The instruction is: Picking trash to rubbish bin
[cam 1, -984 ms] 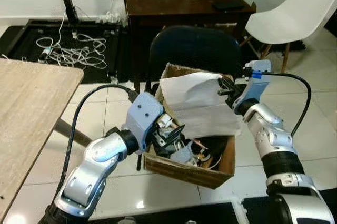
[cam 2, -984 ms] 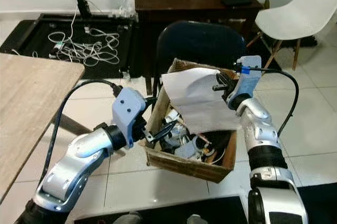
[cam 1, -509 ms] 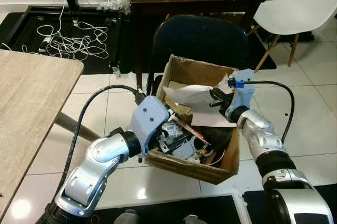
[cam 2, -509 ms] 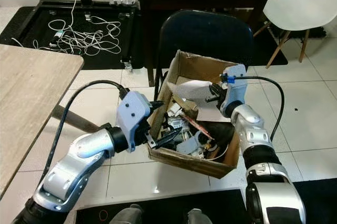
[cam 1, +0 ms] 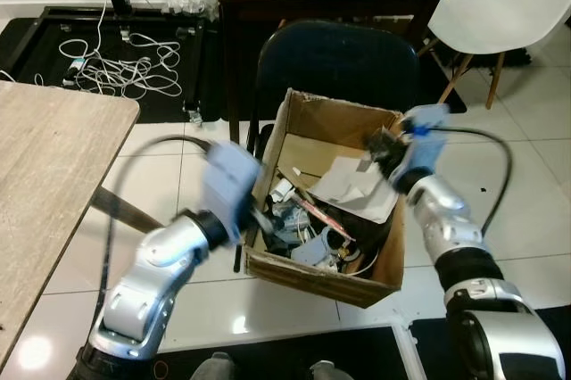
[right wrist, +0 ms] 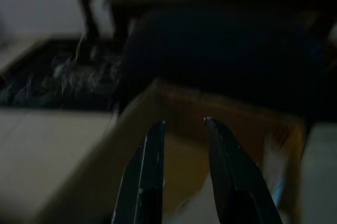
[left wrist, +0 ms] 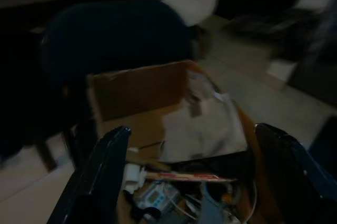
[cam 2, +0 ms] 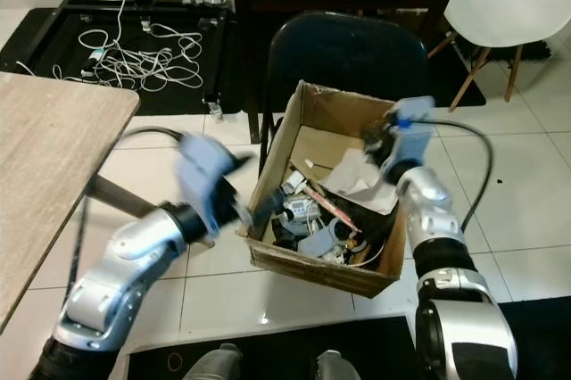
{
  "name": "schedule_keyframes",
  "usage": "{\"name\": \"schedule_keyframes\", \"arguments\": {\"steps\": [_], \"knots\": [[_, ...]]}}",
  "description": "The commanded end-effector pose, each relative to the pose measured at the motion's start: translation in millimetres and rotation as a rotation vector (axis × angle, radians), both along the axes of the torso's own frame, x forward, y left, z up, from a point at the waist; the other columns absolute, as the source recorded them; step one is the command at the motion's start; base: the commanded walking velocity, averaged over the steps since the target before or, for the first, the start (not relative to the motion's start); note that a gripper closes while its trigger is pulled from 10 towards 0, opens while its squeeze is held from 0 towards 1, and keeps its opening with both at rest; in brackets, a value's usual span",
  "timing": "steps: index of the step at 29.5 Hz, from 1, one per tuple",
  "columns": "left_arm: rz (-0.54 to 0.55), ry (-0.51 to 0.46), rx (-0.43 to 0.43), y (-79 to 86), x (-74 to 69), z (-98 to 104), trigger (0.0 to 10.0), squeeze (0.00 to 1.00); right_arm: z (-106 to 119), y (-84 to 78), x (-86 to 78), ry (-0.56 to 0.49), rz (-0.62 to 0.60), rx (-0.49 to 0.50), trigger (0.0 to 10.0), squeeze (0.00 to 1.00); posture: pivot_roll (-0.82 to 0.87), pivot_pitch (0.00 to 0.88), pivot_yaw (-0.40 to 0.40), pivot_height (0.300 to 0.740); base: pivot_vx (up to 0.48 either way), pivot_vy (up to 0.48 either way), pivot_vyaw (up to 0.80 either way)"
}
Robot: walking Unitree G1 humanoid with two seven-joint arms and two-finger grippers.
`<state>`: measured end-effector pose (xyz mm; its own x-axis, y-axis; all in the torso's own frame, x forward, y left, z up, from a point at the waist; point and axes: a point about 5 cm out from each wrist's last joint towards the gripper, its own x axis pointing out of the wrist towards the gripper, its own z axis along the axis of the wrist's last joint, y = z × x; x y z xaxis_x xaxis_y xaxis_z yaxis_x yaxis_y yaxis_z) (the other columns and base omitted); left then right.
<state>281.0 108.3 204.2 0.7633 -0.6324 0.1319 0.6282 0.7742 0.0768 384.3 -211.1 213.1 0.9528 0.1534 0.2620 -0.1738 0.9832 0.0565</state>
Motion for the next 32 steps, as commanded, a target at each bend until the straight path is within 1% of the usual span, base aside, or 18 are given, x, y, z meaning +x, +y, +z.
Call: {"name": "schedule_keyframes", "arguments": {"steps": [1,2,3,4,5,6,8,9,10,11,12,13,14,15,16,20,28,32], "knots": [[0.071,0.031,-0.067,8.4,-1.2,-3,10.0,0.0,5,0.2,-3.7,-0.03,0.003,0.069,10.0,0.0,0.21,0.163,-0.051,0.74,0.0,0.0,0.0],[0.131,0.023,-0.104,15.1,-0.6,0,10.0,0.0,8,3.9,-5.9,-0.039,0.017,0.086,10.0,0.0,0.21,0.157,-0.05,0.74,0.0,0.0,0.0],[0.131,0.023,-0.104,15.1,-0.6,0,10.0,0.0,8,3.9,-5.9,-0.039,0.017,0.086,10.0,0.0,0.21,0.157,-0.05,0.74,0.0,0.0,0.0],[0.273,0.019,-0.198,30.2,3.5,5,10.0,0.0,4,16.1,-10.6,-0.036,0.057,0.091,10.0,0.0,0.22,0.13,-0.056,0.74,0.0,0.0,0.0],[0.273,0.019,-0.198,30.2,3.5,5,10.0,0.0,4,16.1,-10.6,-0.036,0.057,0.091,10.0,0.0,0.22,0.13,-0.056,0.74,0.0,0.0,0.0],[0.32,0.023,-0.231,35.2,5.2,7,10.0,0.0,2,21.1,-12.8,-0.036,0.072,0.09,10.0,0.0,0.22,0.13,-0.056,0.74,0.0,0.0,0.0],[0.397,-0.006,-0.21,42.8,6.4,10,10.0,0.0,-4,37.1,-19.0,-0.026,0.121,0.116,10.0,0.0,0.23,0.111,-0.066,0.74,0.0,0.0,0.0],[0.397,-0.006,-0.21,42.8,6.4,10,10.0,0.0,-4,37.1,-19.0,-0.026,0.121,0.116,10.0,0.0,0.23,0.111,-0.066,0.74,0.0,0.0,0.0],[0.44,-0.063,-0.12,44.3,5.3,12,10.0,0.0,-7,53.3,-24.9,-0.021,0.163,0.124,10.0,0.0,0.23,0.102,-0.069,0.74,0.0,0.0,0.0],[0.44,-0.063,-0.12,44.3,5.3,12,10.0,0.0,-7,53.3,-24.9,-0.021,0.163,0.124,10.0,0.0,0.23,0.102,-0.069,0.74,0.0,0.0,0.0],[0.455,-0.063,-0.115,44.1,4.9,12,10.0,0.0,-8,60.5,-27.6,-0.023,0.178,0.126,10.0,0.0,0.23,0.094,-0.069,0.74,0.0,0.0,0.0],[0.455,-0.063,-0.115,44.1,4.9,12,10.0,0.0,-8,60.5,-27.6,-0.023,0.178,0.126,10.0,0.0,0.23,0.094,-0.069,0.74,0.0,0.0,0.0],[0.471,-0.063,-0.124,44.5,4.8,12,10.0,0.0,-10,67.4,-30.0,-0.024,0.192,0.124,10.0,0.0,0.23,0.081,-0.066,0.74,0.0,0.0,0.0],[0.471,-0.063,-0.124,44.5,4.8,12,10.0,0.0,-10,67.4,-30.0,-0.024,0.192,0.124,10.0,0.0,0.23,0.081,-0.066,0.74,0.0,0.0,0.0],[0.481,-0.062,-0.134,44.4,3.7,11,10.0,0.0,-10,73.2,-32.7,-0.019,0.205,0.125,10.0,0.0,0.22,0.074,-0.065,0.74,0.0,0.0,0.0],[0.455,-0.054,-0.146,38.6,0.4,9,10.0,0.0,-7,83.0,-38.6,-0.013,0.233,0.141,10.0,0.0,0.22,0.055,-0.068,0.74,0.0,0.0,0.0],[0.435,-0.041,-0.181,30.0,0.2,10,10.0,0.0,-5,84.0,-42.0,-0.006,0.24,0.144,10.0,0.0,0.21,0.04,-0.065,0.74,0.0,0.0,0.0],[0.422,-0.042,-0.177,25.0,-1.4,10,10.0,0.0,-7,85.5,-45.7,0.007,0.244,0.142,10.0,0.0,0.21,0.037,-0.062,0.74,-0.278,0.0,0.0]]}}
